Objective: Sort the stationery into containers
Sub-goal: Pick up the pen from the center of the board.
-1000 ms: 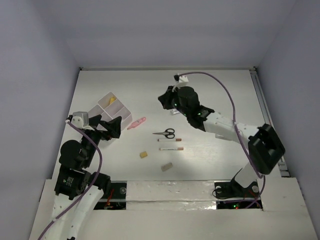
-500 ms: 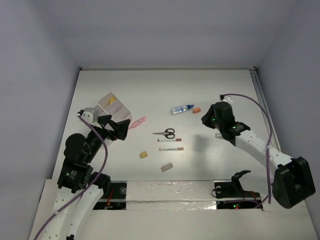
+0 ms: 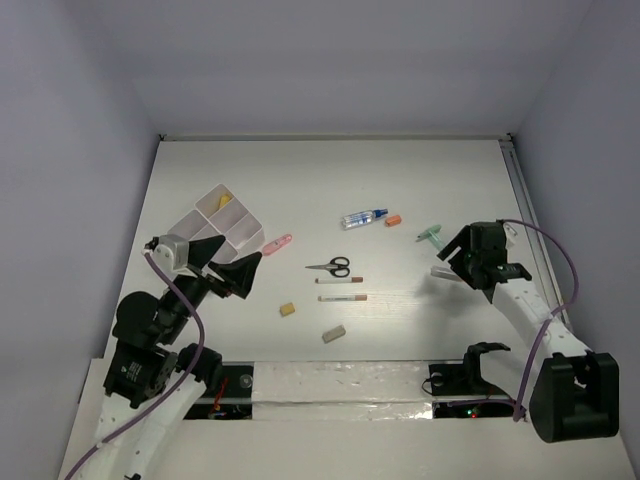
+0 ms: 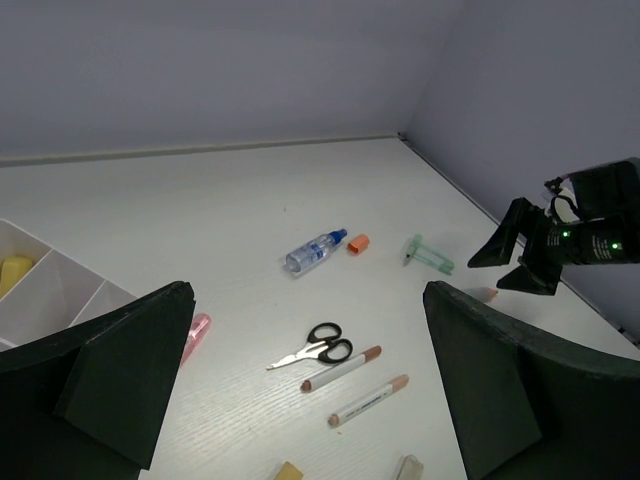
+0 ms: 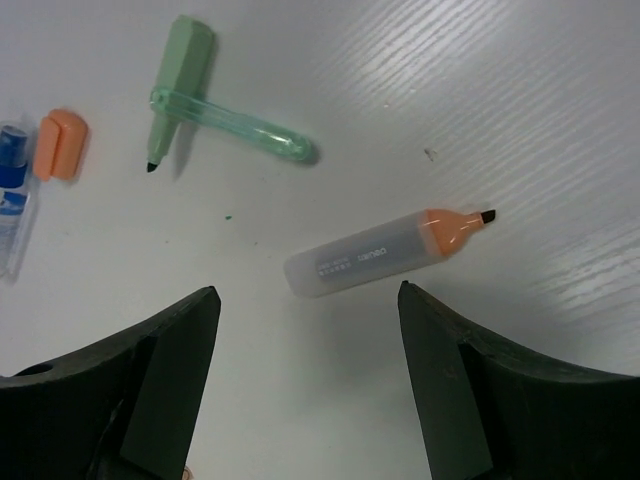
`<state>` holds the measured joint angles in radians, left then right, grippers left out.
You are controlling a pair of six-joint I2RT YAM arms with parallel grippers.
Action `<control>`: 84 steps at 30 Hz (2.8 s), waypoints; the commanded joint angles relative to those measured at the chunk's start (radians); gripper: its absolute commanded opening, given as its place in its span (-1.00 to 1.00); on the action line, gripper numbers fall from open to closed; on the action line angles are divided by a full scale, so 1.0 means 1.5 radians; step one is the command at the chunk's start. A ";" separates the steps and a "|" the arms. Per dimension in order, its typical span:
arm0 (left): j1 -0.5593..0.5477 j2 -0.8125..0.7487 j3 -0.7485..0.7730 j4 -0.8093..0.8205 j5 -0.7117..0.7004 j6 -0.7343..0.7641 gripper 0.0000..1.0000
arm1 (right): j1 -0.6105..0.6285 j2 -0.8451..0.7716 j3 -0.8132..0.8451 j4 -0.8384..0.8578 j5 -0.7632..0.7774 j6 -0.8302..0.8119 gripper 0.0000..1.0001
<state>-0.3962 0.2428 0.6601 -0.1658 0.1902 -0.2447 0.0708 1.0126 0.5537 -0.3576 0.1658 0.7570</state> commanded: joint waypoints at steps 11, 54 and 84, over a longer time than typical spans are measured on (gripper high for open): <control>-0.050 -0.051 -0.001 0.019 -0.019 0.011 0.98 | -0.061 0.114 0.024 0.002 0.007 0.028 0.34; -0.062 -0.084 -0.002 0.019 -0.029 0.012 0.98 | -0.082 0.293 0.135 -0.180 -0.115 -0.143 0.08; -0.096 -0.057 -0.005 0.030 0.010 0.003 0.96 | -0.018 0.194 0.175 -0.254 -0.133 -0.126 -0.71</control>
<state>-0.5335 0.1238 0.6601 -0.1753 0.1577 -0.2371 0.0162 1.4296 0.8112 -0.7338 0.0013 0.5510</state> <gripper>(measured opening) 0.986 0.332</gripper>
